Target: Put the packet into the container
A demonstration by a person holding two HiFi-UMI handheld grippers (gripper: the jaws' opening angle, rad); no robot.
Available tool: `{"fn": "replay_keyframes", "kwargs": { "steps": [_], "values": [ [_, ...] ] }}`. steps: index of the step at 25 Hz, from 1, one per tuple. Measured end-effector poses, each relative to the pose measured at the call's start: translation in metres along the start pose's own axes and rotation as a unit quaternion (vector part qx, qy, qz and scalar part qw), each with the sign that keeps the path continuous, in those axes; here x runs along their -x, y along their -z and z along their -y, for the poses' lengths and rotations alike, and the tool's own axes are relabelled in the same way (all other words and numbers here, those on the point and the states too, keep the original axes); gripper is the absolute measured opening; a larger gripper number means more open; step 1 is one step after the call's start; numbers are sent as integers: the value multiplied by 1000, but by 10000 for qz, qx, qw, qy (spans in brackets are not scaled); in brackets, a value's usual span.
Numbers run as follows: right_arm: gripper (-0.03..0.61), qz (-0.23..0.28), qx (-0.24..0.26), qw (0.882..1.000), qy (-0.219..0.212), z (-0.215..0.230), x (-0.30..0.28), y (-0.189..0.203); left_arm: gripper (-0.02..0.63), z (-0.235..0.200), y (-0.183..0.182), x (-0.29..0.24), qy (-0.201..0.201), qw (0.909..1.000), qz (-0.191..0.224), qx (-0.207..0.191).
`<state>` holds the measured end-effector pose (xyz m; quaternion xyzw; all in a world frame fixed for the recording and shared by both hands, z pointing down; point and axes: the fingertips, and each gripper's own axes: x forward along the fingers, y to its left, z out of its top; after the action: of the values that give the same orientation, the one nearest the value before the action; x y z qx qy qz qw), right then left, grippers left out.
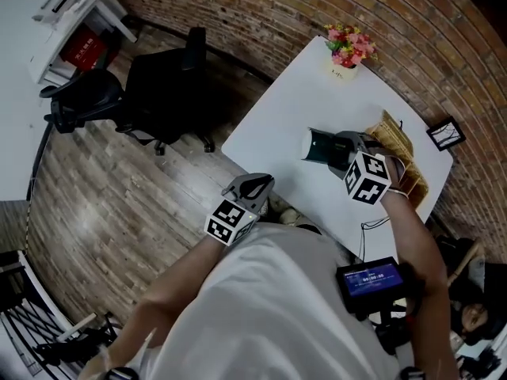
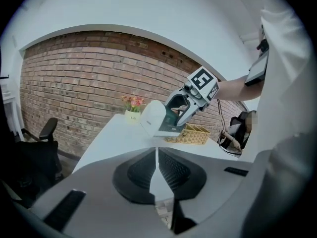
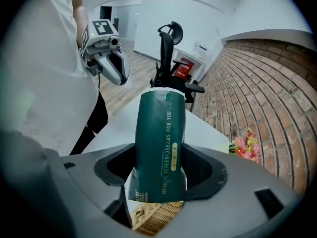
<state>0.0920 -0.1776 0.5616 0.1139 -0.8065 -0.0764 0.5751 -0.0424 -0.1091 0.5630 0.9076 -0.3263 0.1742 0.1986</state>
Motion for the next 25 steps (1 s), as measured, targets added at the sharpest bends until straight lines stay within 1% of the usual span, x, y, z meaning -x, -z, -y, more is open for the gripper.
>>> {"fn": "replay_keyframes", "kwargs": {
  "steps": [6, 13, 19, 25],
  "values": [
    [301, -117, -532, 9979, 347, 12, 33, 24, 26, 16, -7, -22, 454, 9987, -73, -218],
    [301, -319, -1009, 9916, 748, 27, 54, 64, 26, 30, -22, -50, 815, 9956, -73, -466],
    [301, -511, -1425, 9840, 939, 24, 72, 99, 26, 50, -25, -65, 1141, 9914, -160, -616],
    [301, -712, -1878, 9738, 1067, 22, 77, 136, 26, 64, -23, -76, 1304, 9891, -245, -642]
  ]
}}
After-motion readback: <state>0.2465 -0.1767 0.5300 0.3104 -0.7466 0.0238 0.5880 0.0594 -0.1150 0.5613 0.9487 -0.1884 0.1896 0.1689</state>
